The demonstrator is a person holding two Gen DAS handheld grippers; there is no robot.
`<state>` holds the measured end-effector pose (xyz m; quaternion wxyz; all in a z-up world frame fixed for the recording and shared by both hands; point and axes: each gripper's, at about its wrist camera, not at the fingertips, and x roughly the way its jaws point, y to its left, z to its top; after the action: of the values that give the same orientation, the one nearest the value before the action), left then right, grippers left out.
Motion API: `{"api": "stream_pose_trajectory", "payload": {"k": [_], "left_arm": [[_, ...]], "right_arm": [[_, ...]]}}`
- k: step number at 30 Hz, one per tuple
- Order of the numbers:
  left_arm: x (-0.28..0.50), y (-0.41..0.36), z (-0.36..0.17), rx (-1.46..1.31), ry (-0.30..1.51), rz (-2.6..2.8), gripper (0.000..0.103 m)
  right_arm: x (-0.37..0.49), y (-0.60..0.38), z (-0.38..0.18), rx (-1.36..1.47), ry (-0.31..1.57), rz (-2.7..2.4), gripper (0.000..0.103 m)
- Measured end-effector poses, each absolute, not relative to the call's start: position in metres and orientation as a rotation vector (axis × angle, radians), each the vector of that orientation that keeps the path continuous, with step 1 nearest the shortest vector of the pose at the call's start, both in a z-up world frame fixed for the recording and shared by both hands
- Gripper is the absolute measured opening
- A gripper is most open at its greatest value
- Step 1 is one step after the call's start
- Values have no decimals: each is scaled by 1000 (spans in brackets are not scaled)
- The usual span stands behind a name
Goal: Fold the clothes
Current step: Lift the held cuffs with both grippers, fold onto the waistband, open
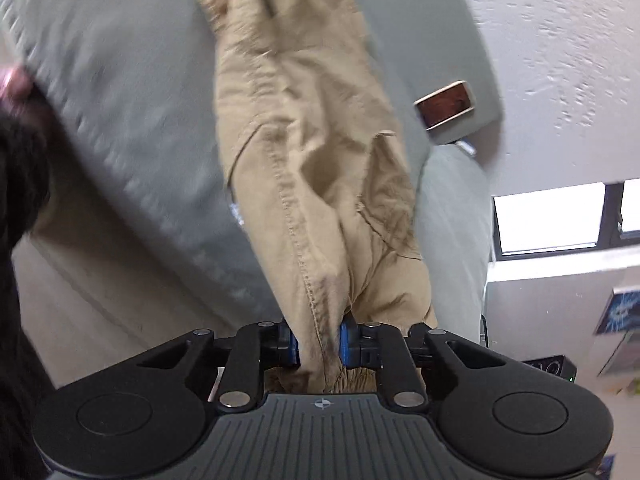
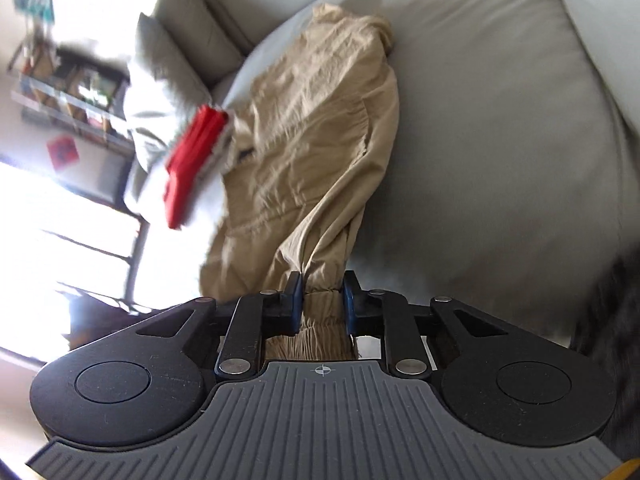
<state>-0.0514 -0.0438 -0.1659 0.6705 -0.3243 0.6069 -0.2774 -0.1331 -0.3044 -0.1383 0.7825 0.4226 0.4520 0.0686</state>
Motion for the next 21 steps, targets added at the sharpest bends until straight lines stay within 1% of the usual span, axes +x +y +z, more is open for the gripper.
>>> {"api": "stream_pose_trajectory", "payload": {"k": [2,4,5,12,13,16,17,18,19,21], "left_arm": [[-51,-46,-177,-770,1443,-593,15],[-52,-48,-175,-792,1441,-592,14],[-52,-47,-171,-813,1433,-599,14],[-36,-31,-136,-1051,1401,-627,16],[-31,-30,-134,-1090,1401,-613,19],[-16,-27,-125,-1162,1395,-587,36],[-11,-25,-122,-1174,1392,-575,48],[-5,-20,-119,-1183,1390,-557,56],[3,-19,-116,-1182,1390,-544,60],[28,-23,-106,-1155,1391,-532,72]], "right_arm": [[-136,-308,-143,962,1025,109,21],[-134,-309,-151,987,1089,61,20],[-134,-309,-150,999,1090,60,20],[-126,-311,-101,1055,975,152,20],[-121,-312,-97,1067,967,158,20],[-102,-315,-88,1116,945,162,20],[-96,-316,-85,1133,938,162,20],[-89,-316,-83,1150,929,159,20],[-81,-316,-81,1163,920,153,21],[-65,-317,-79,1181,906,140,20]]}}
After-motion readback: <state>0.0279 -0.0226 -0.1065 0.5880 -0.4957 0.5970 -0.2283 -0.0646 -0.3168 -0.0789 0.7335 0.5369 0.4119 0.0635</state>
